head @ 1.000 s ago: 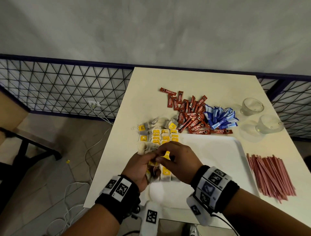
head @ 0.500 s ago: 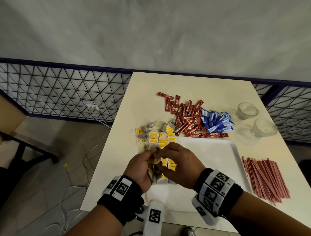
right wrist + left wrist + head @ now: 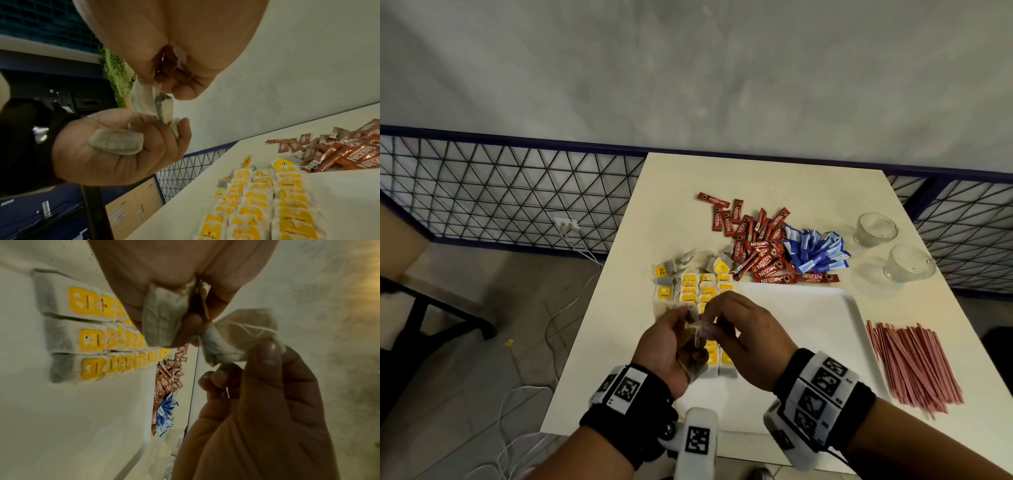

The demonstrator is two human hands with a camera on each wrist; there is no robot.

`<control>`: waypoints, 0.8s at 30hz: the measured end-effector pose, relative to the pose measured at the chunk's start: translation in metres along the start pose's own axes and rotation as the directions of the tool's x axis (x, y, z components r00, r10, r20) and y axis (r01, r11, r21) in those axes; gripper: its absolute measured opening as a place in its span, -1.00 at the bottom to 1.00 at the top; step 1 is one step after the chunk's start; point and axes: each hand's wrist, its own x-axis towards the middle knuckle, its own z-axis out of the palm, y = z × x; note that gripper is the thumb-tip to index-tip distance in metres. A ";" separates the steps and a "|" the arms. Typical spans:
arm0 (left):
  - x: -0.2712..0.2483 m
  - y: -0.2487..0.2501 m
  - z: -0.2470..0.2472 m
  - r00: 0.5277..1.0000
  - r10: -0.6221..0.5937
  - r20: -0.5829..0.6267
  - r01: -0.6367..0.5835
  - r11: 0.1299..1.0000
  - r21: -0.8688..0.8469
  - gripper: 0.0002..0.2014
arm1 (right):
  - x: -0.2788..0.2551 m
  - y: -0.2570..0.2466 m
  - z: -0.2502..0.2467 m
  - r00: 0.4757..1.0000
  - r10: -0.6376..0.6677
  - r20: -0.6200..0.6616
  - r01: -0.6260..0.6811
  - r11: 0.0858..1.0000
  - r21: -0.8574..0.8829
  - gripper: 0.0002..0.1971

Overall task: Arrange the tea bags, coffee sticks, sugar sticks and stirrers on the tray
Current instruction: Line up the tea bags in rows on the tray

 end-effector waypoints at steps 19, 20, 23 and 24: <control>-0.021 0.018 -0.007 0.790 0.298 0.536 -0.597 0.571 0.564 -0.82 | 0.000 -0.009 -0.005 0.945 0.303 -0.125 -0.304 0.953 0.006 -0.90; -0.018 0.020 -0.009 0.782 0.269 0.562 -0.604 0.547 0.580 -0.86 | -0.001 -0.009 -0.008 0.940 0.321 -0.119 -0.323 0.946 0.000 -0.94; -0.016 0.022 -0.011 0.779 0.191 0.598 -0.604 0.484 0.633 -0.84 | -0.004 -0.004 -0.017 0.929 0.354 -0.105 -0.361 0.931 -0.056 -0.79; -0.016 0.021 -0.010 0.776 0.173 0.607 -0.604 0.483 0.634 -0.82 | -0.005 -0.001 -0.020 0.927 0.363 -0.090 -0.369 0.927 -0.067 -0.72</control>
